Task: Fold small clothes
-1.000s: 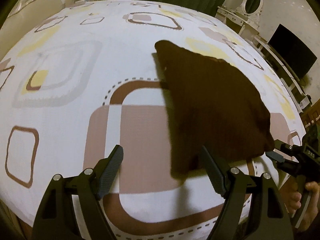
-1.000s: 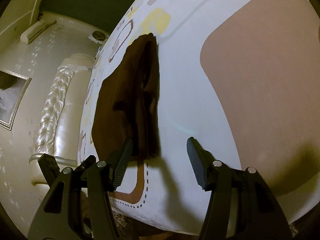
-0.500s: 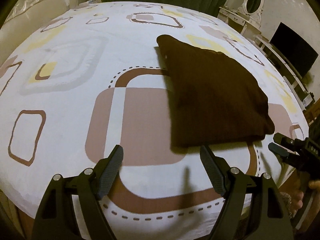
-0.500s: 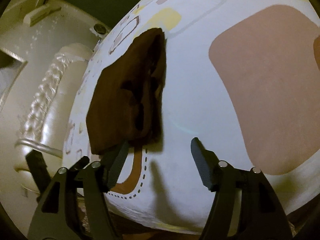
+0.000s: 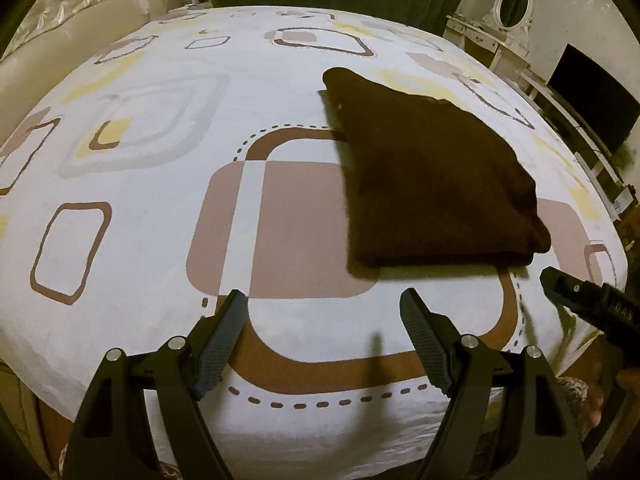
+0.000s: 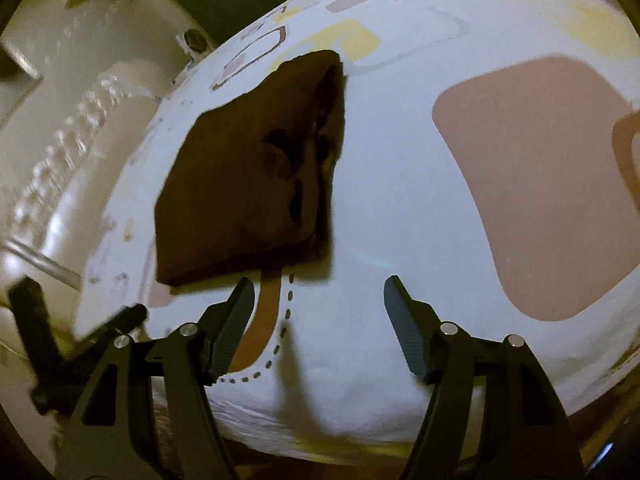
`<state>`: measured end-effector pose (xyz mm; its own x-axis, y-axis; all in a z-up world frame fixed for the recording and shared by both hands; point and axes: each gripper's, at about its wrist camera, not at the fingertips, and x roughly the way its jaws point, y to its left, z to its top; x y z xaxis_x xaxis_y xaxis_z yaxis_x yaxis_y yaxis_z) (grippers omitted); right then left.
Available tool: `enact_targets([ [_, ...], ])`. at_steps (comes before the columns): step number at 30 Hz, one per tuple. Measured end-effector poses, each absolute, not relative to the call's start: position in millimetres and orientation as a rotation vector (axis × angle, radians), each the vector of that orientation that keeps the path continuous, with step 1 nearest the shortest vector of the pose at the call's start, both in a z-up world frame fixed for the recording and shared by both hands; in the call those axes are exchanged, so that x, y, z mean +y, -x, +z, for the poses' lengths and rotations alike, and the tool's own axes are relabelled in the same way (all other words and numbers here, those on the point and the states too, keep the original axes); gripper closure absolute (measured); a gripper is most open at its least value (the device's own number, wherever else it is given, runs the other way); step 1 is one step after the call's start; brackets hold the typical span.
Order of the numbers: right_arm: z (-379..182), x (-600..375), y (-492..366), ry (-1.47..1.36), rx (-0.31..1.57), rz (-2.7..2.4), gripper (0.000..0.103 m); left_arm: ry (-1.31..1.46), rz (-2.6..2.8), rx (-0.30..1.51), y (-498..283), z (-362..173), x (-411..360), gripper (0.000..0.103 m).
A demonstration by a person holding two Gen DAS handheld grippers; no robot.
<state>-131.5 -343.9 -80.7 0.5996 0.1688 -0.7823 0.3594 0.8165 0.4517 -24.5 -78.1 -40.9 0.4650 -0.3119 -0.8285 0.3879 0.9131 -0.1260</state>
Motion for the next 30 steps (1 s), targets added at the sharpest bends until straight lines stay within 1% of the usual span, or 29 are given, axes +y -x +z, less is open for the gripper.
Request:
enact_targets([
  [4, -79.0, -323.5, 129.1, -0.502, 0.948, -0.161, 0.036, -0.112, -0.404, 0.969, 30.7, -42.4, -78.2, 0.025],
  [6, -79.5, -316.9, 128.4, -0.464, 0.950, -0.173, 0.032, -0.122, -0.388, 0.952, 33.5, -42.7, -77.1, 0.025],
  [9, -79.2, -307.9, 128.7, -0.417, 0.954, -0.182, 0.031, -0.130, -0.368, 0.936, 36.8, -42.4, -74.7, 0.025],
  [14, -77.8, -302.7, 129.9, -0.410, 0.943, -0.190, 0.030, -0.132, -0.347, 0.915, 42.9, -38.2, -70.2, 0.025],
  [18, -76.9, -296.8, 131.7, -0.397, 0.938, -0.195, 0.027, -0.119, -0.336, 0.893, 47.6, -33.8, -67.6, 0.025],
  [22, -74.4, -291.3, 132.9, -0.380, 0.930, -0.189, 0.026, -0.124, -0.321, 0.877, 51.2, -29.4, -66.1, 0.025],
  [25, -72.8, -290.0, 133.0, -0.380, 0.925, -0.185, 0.026, -0.128, -0.312, 0.858, 54.1, -25.6, -65.8, 0.022],
  [30, -72.6, -288.1, 132.6, -0.374, 0.921, -0.180, 0.025, -0.126, -0.316, 0.855, 57.0, -22.3, -66.4, 0.021],
])
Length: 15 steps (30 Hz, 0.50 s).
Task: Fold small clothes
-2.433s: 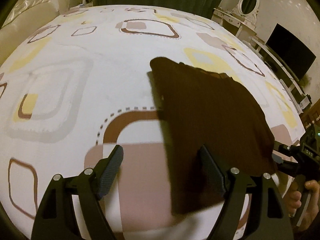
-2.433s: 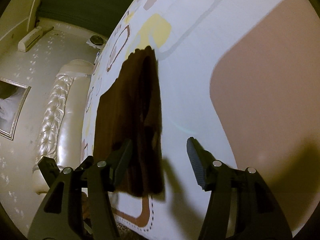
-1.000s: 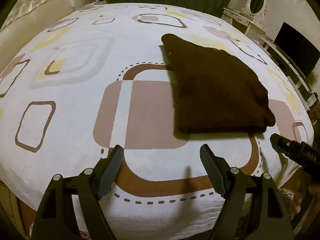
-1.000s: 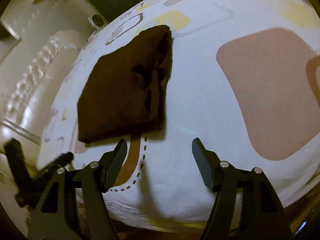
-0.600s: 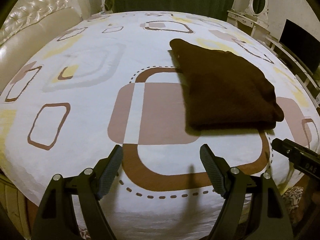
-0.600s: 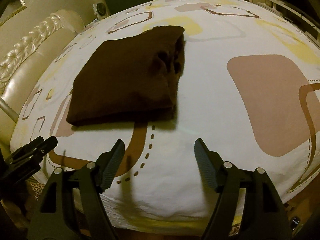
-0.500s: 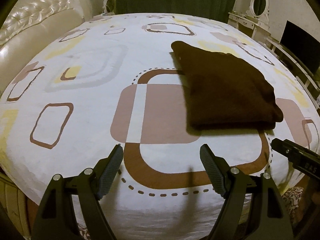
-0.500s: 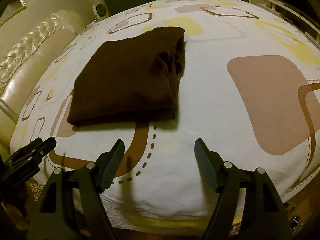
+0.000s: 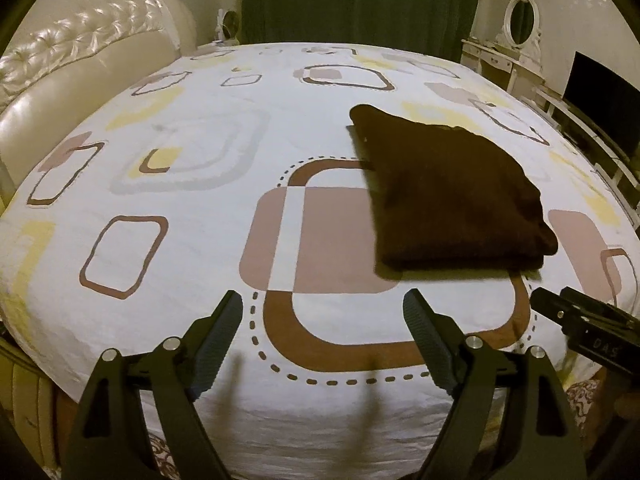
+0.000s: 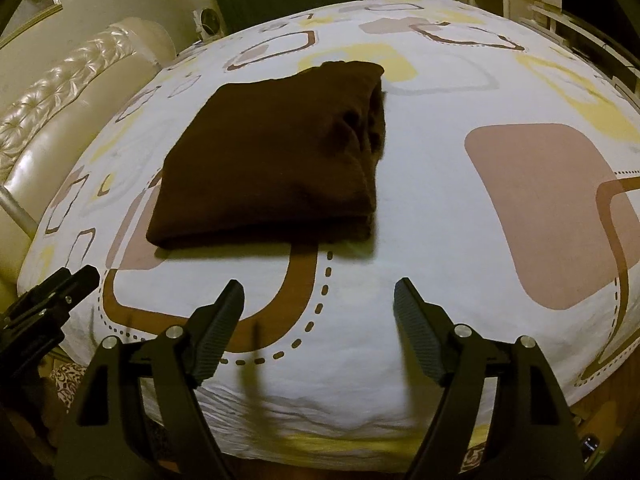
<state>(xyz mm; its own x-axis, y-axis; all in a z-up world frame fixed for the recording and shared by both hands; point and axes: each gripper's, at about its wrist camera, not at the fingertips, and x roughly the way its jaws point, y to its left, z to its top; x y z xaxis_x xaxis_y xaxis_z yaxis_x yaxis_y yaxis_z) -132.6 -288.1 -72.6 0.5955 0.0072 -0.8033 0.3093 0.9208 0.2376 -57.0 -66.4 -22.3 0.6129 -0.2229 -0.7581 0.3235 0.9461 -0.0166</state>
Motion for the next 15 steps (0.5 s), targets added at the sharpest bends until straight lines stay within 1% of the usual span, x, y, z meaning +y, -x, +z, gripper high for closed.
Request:
enact_targets([
  [15, -74.3, -282.0, 132.6, -0.371, 0.933, -0.167, 0.025, -0.136, -0.293, 0.856, 59.3, -23.0, -71.0, 0.019],
])
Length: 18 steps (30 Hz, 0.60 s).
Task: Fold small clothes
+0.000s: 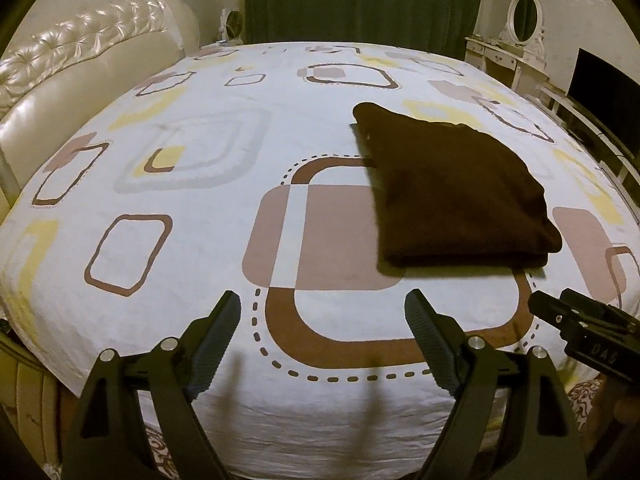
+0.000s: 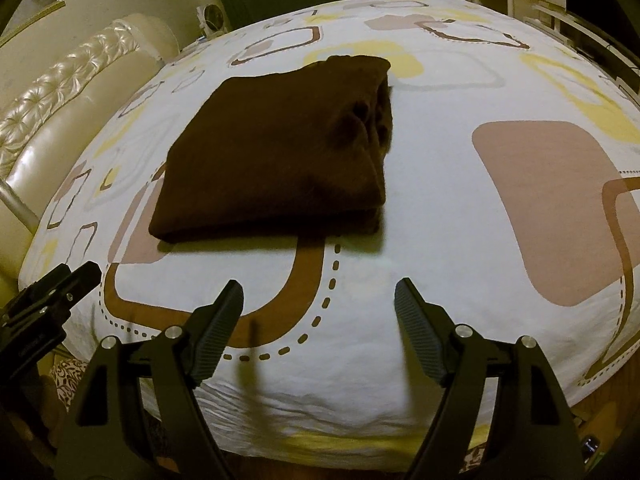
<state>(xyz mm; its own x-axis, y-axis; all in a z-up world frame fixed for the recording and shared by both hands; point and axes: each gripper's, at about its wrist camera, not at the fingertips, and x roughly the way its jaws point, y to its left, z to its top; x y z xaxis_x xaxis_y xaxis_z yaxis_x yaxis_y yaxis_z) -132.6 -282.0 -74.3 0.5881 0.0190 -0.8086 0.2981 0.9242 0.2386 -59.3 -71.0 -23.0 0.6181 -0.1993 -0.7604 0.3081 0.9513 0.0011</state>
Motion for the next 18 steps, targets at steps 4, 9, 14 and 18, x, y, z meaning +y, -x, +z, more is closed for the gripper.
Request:
enact_targets([
  [4, -76.1, -280.2, 132.4, -0.368, 0.939, -0.164, 0.025, -0.128, -0.296, 0.858, 58.8, -23.9, -71.0, 0.017],
  [9, -77.4, -279.6, 132.2, -0.369, 0.941, -0.164, 0.025, -0.118, -0.300, 0.862, 58.1, -24.3, -69.5, 0.017],
  [14, -78.7, -278.7, 131.8, -0.367, 0.943, -0.163, 0.024, -0.097, -0.310, 0.869, 55.9, -23.6, -66.8, 0.015],
  [18, -79.1, -278.8, 131.6, -0.368, 0.943, -0.162, 0.024, -0.160, -0.218, 0.822, 61.3, -18.6, -71.9, 0.014],
])
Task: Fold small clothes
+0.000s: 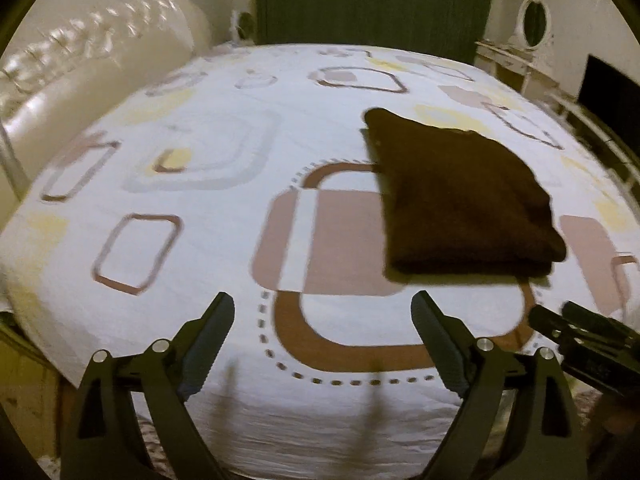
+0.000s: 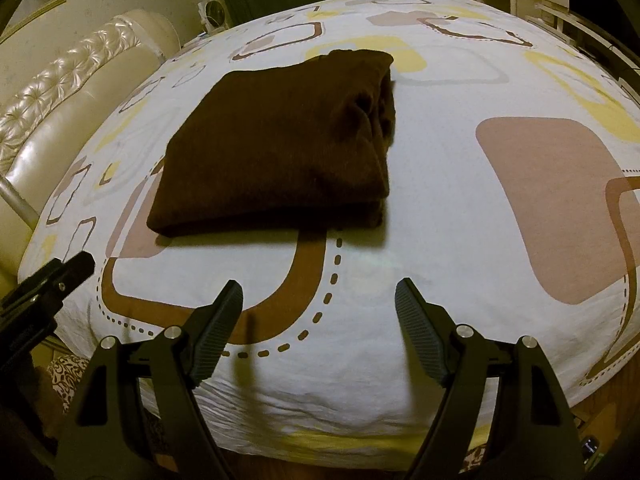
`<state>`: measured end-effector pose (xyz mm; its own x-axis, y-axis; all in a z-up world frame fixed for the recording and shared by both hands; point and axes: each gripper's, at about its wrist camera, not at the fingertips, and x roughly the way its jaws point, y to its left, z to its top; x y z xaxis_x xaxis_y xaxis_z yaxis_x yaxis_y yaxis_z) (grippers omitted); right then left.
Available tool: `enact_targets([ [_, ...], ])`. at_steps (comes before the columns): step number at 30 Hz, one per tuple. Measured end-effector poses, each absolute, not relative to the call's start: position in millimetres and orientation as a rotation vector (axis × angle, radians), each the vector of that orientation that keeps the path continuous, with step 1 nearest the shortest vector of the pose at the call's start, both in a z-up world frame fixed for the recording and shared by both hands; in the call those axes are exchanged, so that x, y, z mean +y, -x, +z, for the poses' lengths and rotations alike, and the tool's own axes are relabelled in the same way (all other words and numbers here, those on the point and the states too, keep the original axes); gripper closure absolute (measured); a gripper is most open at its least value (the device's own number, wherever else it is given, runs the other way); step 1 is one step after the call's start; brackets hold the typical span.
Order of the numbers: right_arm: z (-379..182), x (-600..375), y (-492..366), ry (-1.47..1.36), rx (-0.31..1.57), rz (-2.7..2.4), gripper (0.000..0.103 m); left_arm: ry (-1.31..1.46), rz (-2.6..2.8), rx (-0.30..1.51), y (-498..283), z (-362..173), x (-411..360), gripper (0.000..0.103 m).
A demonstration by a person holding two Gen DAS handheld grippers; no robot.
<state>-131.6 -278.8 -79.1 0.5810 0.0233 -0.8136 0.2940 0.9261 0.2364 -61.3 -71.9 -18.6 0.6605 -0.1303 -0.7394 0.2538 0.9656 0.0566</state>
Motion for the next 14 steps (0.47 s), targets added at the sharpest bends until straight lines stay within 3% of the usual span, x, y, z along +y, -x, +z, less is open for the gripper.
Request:
enact_targets([
  [8, -72.3, -283.7, 131.9, -0.409, 0.929, -0.148, 0.024, -0.186, -0.276, 0.705, 66.4, 11.8, -73.7, 0.014],
  [11, -57.6, -296.3, 126.1, -0.429, 0.892, -0.136, 0.023, -0.153, -0.233, 0.739, 34.3, 15.6, -54.2, 0.014],
  [14, -40.4, -324.3, 106.6, -0.448, 0.837, -0.142, 0.013, -0.129, -0.119, 0.810, -37.1, 6.5, -17.3, 0.014],
])
